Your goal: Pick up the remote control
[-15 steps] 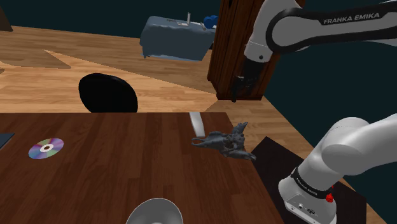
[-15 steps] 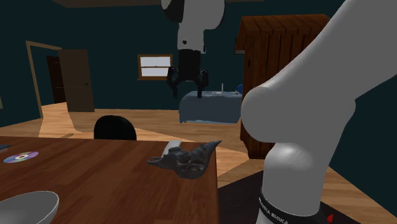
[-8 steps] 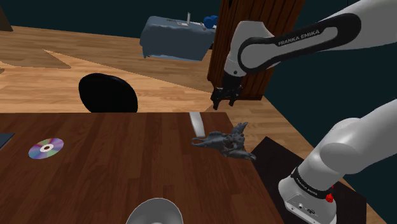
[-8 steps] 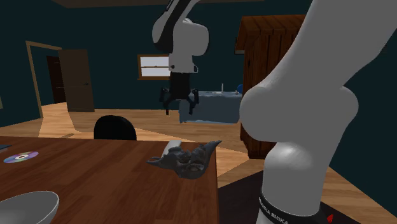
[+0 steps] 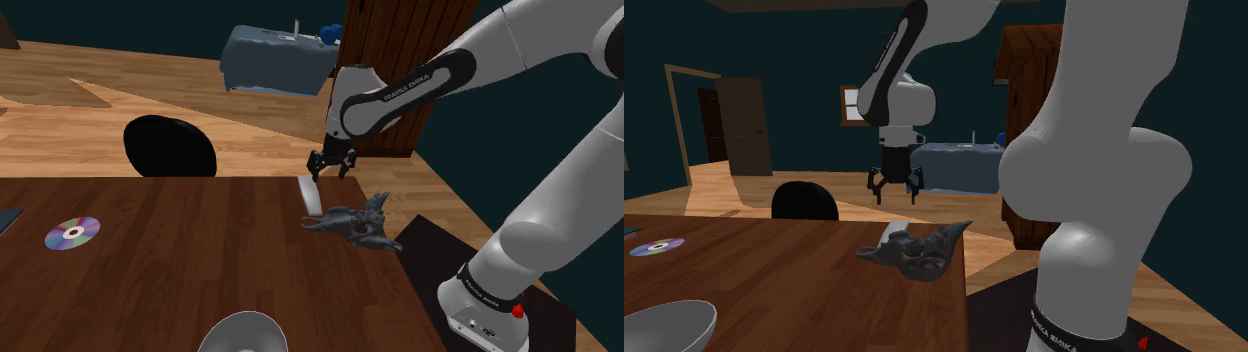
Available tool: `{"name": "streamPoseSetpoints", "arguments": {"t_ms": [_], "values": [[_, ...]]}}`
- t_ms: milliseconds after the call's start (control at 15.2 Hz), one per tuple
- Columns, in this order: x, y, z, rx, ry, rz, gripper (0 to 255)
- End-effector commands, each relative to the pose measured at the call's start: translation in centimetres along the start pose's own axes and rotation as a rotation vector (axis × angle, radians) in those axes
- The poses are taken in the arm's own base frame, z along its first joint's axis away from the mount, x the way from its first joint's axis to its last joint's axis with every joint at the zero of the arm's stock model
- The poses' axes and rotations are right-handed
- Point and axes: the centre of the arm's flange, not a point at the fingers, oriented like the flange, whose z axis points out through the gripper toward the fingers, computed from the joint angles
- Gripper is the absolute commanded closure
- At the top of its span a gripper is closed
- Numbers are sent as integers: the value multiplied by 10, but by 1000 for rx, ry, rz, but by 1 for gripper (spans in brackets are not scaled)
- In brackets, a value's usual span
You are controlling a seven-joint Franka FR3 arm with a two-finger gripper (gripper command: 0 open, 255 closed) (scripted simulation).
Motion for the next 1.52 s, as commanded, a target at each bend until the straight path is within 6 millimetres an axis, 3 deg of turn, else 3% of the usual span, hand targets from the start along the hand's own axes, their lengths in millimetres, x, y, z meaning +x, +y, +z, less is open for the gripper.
{"name": "streamPoseSetpoints", "arguments": {"t_ms": [0, 396, 924, 1056, 1122, 1452], "values": [[18, -6, 20, -4, 2, 48, 0], [66, -17, 83, -19, 6, 182, 0], [66, -16, 123, -19, 6, 183, 0], [66, -16, 123, -19, 6, 183, 0], [66, -16, 124, -19, 6, 183, 255], [66, -16, 123, -19, 6, 183, 255]]}}
